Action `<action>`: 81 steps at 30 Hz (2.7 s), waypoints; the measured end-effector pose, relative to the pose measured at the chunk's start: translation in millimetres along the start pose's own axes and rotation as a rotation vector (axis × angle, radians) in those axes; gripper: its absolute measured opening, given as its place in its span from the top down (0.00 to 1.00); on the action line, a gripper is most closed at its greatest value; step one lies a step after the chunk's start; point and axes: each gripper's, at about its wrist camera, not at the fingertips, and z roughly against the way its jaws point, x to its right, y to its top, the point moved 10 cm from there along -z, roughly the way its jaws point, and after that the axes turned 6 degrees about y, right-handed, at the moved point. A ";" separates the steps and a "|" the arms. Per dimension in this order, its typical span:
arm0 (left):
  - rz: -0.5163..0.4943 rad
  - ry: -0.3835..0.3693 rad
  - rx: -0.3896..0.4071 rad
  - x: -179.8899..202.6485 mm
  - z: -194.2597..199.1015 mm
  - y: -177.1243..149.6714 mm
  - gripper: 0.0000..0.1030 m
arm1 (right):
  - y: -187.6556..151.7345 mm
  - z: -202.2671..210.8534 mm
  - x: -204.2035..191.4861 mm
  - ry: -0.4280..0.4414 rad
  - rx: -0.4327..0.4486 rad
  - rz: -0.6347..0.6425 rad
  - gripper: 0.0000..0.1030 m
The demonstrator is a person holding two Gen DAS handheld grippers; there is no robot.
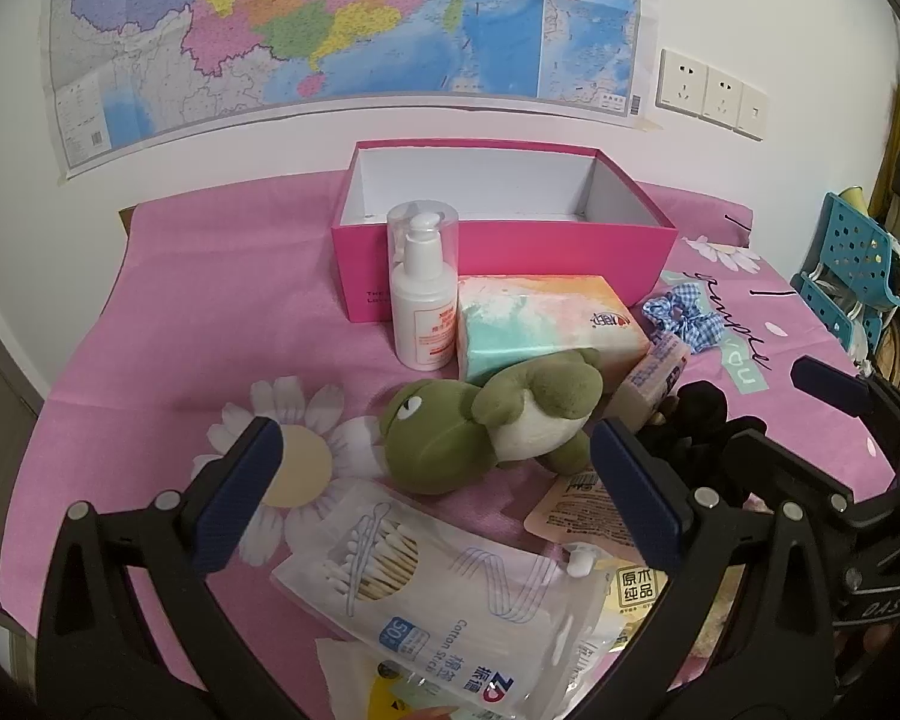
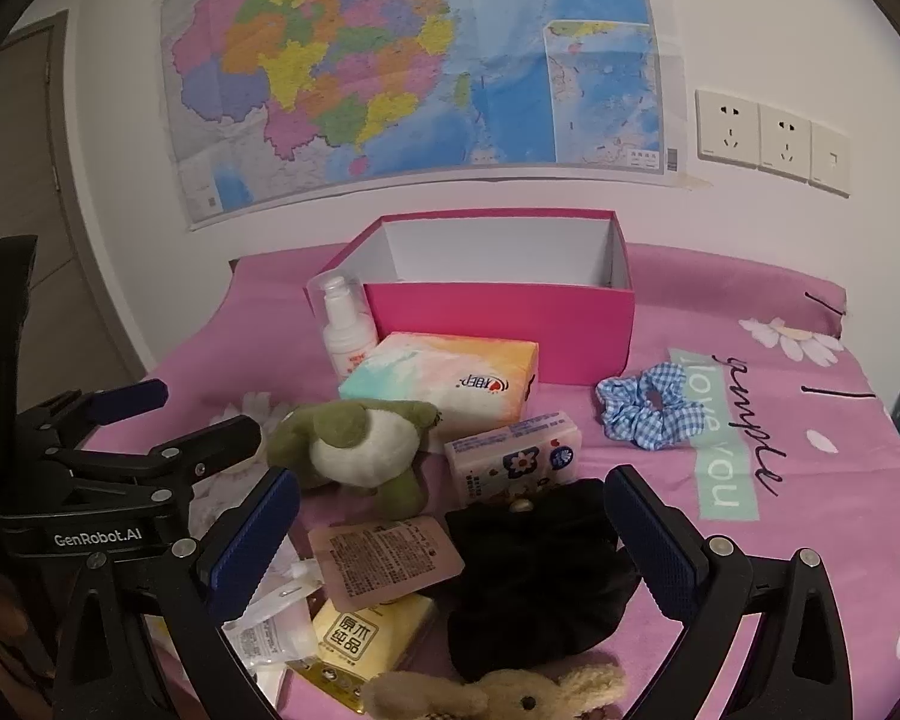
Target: Organize soft objects
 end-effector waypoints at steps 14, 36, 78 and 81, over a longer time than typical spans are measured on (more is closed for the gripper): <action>-0.001 -0.003 -0.002 -0.3 -1.3 -0.7 0.01 | -2.5 -2.9 -2.4 0.018 -0.002 -0.005 0.00; 0.004 -0.024 -0.009 -6.7 -5.2 -5.7 0.01 | -4.8 -9.6 -12.2 0.068 -0.030 -0.004 0.00; -0.092 -0.296 -0.223 -34.9 -29.4 -84.2 0.18 | -80.8 -53.8 -94.8 0.471 -0.437 -0.064 0.40; -0.106 -0.300 -0.218 -31.6 -29.2 -82.9 0.20 | -80.5 -59.4 -88.0 0.465 -0.427 -0.092 0.62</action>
